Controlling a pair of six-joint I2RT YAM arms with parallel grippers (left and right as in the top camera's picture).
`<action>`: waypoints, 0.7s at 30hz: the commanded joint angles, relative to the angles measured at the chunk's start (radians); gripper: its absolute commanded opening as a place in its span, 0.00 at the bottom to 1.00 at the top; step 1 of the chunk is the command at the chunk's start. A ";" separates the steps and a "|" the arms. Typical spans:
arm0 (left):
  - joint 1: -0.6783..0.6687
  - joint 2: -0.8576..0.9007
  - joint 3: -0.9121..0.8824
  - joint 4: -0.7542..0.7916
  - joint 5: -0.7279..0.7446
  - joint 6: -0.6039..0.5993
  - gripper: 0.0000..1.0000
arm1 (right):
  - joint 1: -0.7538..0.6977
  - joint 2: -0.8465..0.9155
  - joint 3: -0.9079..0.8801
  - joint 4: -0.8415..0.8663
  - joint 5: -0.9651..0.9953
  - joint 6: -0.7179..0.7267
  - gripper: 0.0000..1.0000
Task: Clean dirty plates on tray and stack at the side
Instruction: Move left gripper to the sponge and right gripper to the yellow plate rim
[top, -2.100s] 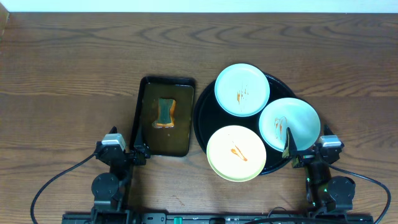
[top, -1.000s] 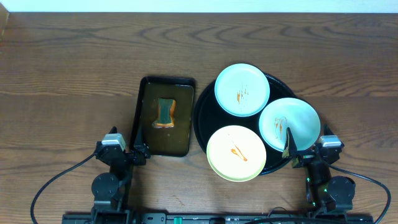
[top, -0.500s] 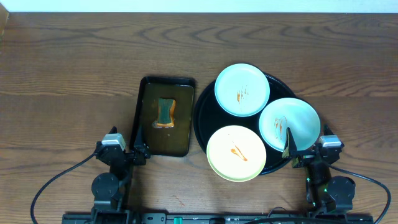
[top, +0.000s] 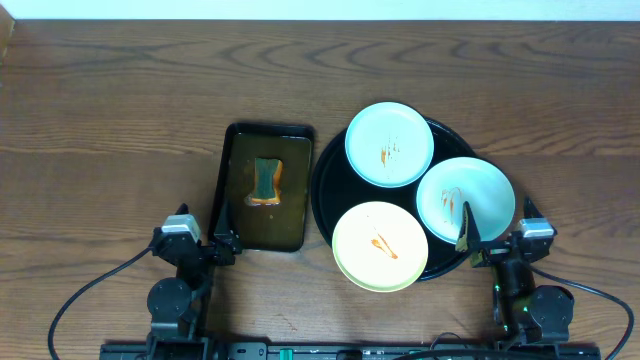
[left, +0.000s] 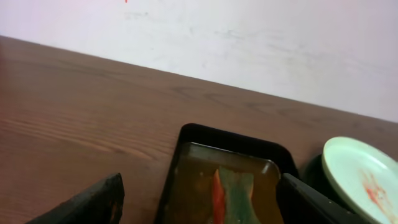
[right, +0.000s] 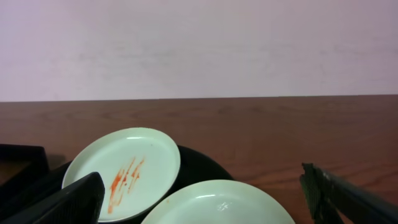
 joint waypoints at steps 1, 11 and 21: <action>0.006 0.004 0.010 -0.063 -0.005 -0.065 0.79 | 0.009 0.000 0.000 -0.013 0.003 0.037 0.99; 0.006 0.091 0.188 -0.303 -0.005 -0.065 0.79 | 0.009 0.019 0.108 -0.243 -0.005 0.117 0.99; 0.006 0.473 0.470 -0.462 -0.005 -0.064 0.79 | 0.009 0.259 0.323 -0.452 -0.068 0.177 0.99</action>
